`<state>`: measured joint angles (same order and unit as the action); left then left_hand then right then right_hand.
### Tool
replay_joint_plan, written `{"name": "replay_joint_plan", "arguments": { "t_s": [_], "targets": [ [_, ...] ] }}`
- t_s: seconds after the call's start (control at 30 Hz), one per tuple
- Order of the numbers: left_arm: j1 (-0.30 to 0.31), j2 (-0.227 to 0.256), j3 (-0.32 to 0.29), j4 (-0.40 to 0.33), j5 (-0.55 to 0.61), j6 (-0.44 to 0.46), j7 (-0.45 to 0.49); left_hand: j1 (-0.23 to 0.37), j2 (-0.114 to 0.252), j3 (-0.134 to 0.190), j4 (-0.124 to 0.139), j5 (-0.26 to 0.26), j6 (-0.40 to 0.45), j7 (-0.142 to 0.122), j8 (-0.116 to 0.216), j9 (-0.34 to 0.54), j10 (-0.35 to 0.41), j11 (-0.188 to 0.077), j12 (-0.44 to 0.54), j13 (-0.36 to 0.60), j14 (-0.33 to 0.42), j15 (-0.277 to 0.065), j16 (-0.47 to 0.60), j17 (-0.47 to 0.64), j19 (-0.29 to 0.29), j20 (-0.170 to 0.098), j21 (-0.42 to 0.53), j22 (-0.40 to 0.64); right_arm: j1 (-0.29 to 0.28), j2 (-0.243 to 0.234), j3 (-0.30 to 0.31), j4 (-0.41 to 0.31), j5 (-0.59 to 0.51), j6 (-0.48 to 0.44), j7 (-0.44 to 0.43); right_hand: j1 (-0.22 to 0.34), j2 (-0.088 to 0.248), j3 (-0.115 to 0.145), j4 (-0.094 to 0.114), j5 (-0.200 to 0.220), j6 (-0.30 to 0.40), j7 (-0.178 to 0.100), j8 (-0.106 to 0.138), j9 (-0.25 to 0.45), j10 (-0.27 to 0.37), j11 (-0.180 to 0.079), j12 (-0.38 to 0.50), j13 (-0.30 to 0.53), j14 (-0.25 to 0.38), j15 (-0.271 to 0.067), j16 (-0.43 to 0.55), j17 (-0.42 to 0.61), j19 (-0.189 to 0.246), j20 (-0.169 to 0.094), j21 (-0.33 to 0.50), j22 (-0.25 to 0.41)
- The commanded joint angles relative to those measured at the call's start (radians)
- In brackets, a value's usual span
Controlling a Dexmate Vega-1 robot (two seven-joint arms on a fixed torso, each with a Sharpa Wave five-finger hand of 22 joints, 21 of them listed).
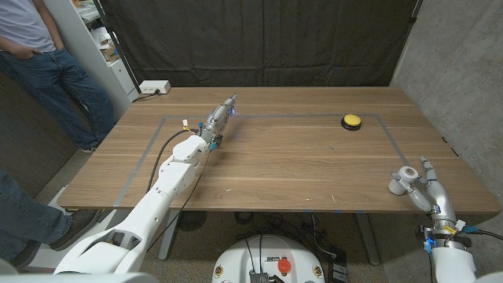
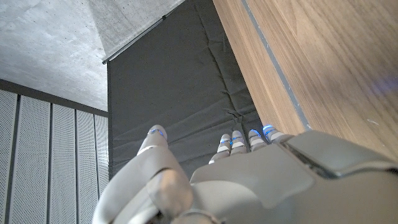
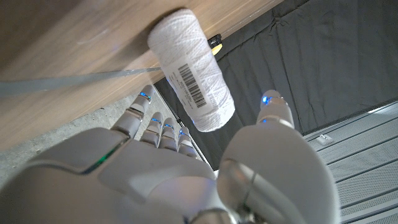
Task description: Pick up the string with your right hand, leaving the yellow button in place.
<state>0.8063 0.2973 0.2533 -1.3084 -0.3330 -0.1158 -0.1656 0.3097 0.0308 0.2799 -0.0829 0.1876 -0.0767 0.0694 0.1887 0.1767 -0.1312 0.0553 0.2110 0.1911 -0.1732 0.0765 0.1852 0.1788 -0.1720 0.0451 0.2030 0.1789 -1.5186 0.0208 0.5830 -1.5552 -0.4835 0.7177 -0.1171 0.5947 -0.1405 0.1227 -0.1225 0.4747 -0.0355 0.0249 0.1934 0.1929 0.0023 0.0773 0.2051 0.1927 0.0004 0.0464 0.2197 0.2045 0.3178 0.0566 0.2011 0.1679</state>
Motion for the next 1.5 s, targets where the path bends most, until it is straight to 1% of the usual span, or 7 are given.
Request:
{"name": "replay_joint_plan", "arguments": {
  "t_s": [0.03, 0.67, 0.93, 1.2, 1.33, 1.47, 1.5],
  "targets": [
    [0.011, 0.001, 0.004, -0.019, 0.006, 0.016, 0.015, 0.000, 0.010, 0.002, -0.005, -0.005, 0.004, 0.003, 0.001, 0.004, -0.002, -0.005, 0.000, 0.002, -0.019, 0.001, 0.004, 0.004, -0.062, 0.011, -0.002, 0.003, 0.008, -0.027, -0.013, 0.044, 0.011, 0.021, -0.023, 0.020, 0.002, -0.007, -0.004, 0.011, 0.007, 0.000, 0.008, 0.003, 0.013, 0.002, 0.009, 0.005, 0.013, 0.007, 0.007, 0.003, 0.022, 0.000, 0.011, -0.001],
    [0.007, 0.000, 0.011, -0.023, 0.013, 0.031, 0.027, -0.002, 0.011, 0.001, -0.007, -0.005, 0.005, 0.003, 0.001, 0.003, -0.003, -0.007, 0.000, 0.002, -0.020, 0.002, 0.003, 0.004, -0.062, 0.011, -0.002, 0.003, 0.053, -0.056, -0.038, 0.115, 0.019, 0.034, -0.054, 0.029, 0.008, -0.012, -0.004, 0.018, 0.026, -0.004, 0.014, 0.003, 0.042, -0.007, 0.016, 0.005, 0.035, 0.001, 0.013, 0.003, 0.040, 0.003, 0.009, -0.001],
    [0.018, 0.004, 0.007, -0.044, 0.016, 0.044, 0.041, -0.002, 0.011, 0.001, -0.008, -0.005, 0.005, 0.001, 0.001, 0.003, -0.003, -0.007, 0.000, 0.003, -0.020, 0.002, 0.003, 0.004, -0.062, 0.012, -0.003, 0.003, 0.073, -0.064, -0.043, 0.153, 0.020, 0.061, -0.087, 0.040, 0.011, -0.016, -0.005, 0.026, 0.057, -0.015, 0.024, 0.004, 0.072, -0.018, 0.023, 0.006, 0.063, -0.011, 0.020, 0.004, 0.067, -0.002, 0.010, 0.000],
    [0.021, 0.006, 0.004, -0.045, 0.014, 0.044, 0.040, -0.003, 0.011, 0.001, -0.009, -0.005, 0.006, 0.002, 0.001, 0.003, -0.003, -0.007, 0.000, 0.003, -0.020, 0.002, 0.003, 0.004, -0.063, 0.014, -0.003, 0.003, 0.086, -0.064, -0.052, 0.176, 0.007, 0.076, -0.116, 0.049, 0.014, -0.023, -0.005, 0.033, 0.083, -0.021, 0.029, 0.004, 0.097, -0.022, 0.027, 0.008, 0.106, -0.001, 0.033, 0.006, 0.103, -0.009, 0.015, 0.001],
    [0.017, 0.003, 0.002, -0.035, 0.012, 0.040, 0.038, -0.003, 0.011, 0.001, -0.009, -0.005, 0.006, 0.001, 0.001, 0.003, -0.003, -0.009, 0.000, 0.003, -0.021, 0.002, 0.003, 0.004, -0.062, 0.015, -0.003, 0.003, 0.086, -0.056, -0.057, 0.166, -0.004, 0.060, -0.129, 0.054, 0.016, -0.027, -0.004, 0.038, 0.098, -0.020, 0.032, 0.005, 0.113, -0.025, 0.029, 0.009, 0.138, 0.004, 0.042, 0.007, 0.138, -0.008, 0.022, 0.002],
    [0.010, -0.002, 0.001, -0.018, 0.007, 0.032, 0.029, -0.004, 0.012, 0.000, -0.010, -0.005, 0.006, 0.001, 0.001, 0.003, -0.004, -0.007, 0.000, 0.003, -0.021, 0.001, 0.003, 0.004, -0.063, 0.016, -0.003, 0.003, 0.087, -0.056, -0.062, 0.162, -0.017, 0.056, -0.145, 0.061, 0.019, -0.032, -0.003, 0.043, 0.122, -0.026, 0.037, 0.005, 0.138, -0.035, 0.034, 0.011, 0.171, 0.015, 0.052, 0.009, 0.166, -0.010, 0.025, 0.003],
    [0.008, -0.001, 0.002, -0.017, 0.008, 0.032, 0.028, -0.004, 0.012, 0.000, -0.010, -0.005, 0.006, 0.000, 0.001, 0.003, -0.004, -0.007, -0.001, 0.003, -0.021, 0.002, 0.003, 0.004, -0.063, 0.016, -0.003, 0.003, 0.086, -0.051, -0.062, 0.156, -0.021, 0.048, -0.151, 0.068, 0.024, -0.033, -0.003, 0.046, 0.127, -0.028, 0.036, 0.006, 0.175, -0.041, 0.046, 0.013, 0.188, 0.011, 0.056, 0.011, 0.177, -0.012, 0.024, 0.004]
  ]
}}
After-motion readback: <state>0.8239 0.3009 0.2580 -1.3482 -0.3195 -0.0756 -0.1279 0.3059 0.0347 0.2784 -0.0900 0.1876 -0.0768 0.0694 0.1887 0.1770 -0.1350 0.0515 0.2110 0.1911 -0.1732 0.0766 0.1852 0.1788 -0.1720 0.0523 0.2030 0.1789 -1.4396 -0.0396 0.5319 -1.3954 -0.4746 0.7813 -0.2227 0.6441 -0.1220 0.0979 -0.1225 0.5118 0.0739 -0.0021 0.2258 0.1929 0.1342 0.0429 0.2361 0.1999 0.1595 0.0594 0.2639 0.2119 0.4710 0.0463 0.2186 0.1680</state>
